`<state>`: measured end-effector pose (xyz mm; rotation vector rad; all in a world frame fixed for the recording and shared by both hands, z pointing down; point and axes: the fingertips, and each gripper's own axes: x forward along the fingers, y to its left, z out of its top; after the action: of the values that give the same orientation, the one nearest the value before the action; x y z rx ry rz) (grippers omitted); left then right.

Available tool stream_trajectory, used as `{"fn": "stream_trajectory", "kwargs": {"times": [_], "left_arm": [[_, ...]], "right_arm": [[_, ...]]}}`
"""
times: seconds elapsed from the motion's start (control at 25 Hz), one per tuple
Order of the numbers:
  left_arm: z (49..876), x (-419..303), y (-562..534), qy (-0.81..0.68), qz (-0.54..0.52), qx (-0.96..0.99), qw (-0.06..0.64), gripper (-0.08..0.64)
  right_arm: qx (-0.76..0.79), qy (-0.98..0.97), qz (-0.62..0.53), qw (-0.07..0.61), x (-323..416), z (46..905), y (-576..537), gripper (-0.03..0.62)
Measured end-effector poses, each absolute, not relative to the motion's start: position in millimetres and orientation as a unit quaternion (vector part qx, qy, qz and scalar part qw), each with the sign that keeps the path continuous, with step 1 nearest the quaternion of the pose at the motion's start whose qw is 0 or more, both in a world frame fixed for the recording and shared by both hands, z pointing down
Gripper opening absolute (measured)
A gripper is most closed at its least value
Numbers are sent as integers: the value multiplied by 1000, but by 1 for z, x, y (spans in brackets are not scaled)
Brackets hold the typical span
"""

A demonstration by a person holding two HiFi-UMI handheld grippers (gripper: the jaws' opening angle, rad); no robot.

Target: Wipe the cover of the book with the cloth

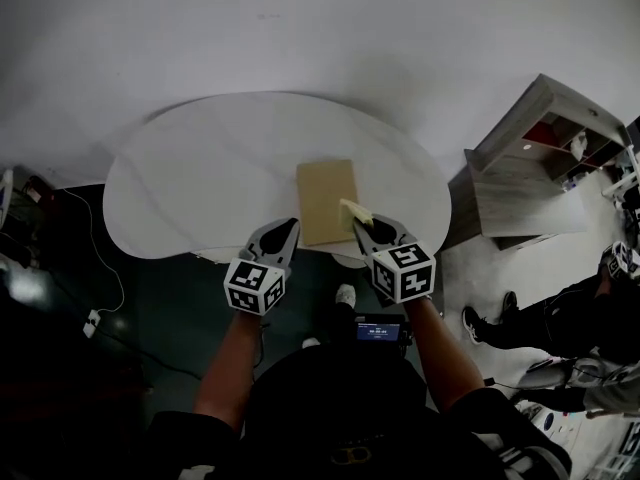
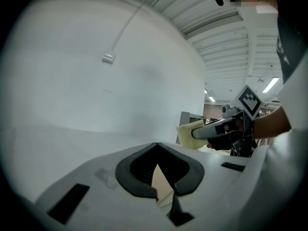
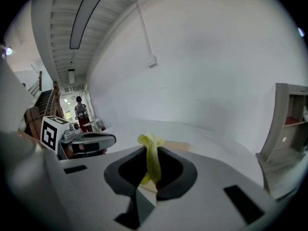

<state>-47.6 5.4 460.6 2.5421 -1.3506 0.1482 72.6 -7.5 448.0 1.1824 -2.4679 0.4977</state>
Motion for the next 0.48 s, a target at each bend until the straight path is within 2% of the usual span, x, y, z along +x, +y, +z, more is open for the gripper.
{"fn": "stream_trajectory", "kwargs": {"times": [0.48], "left_arm": [[460,-54,-83,-498,49,853,150,5]], "right_arm": [[371,-890,190,186,67,449,-103,87]]}}
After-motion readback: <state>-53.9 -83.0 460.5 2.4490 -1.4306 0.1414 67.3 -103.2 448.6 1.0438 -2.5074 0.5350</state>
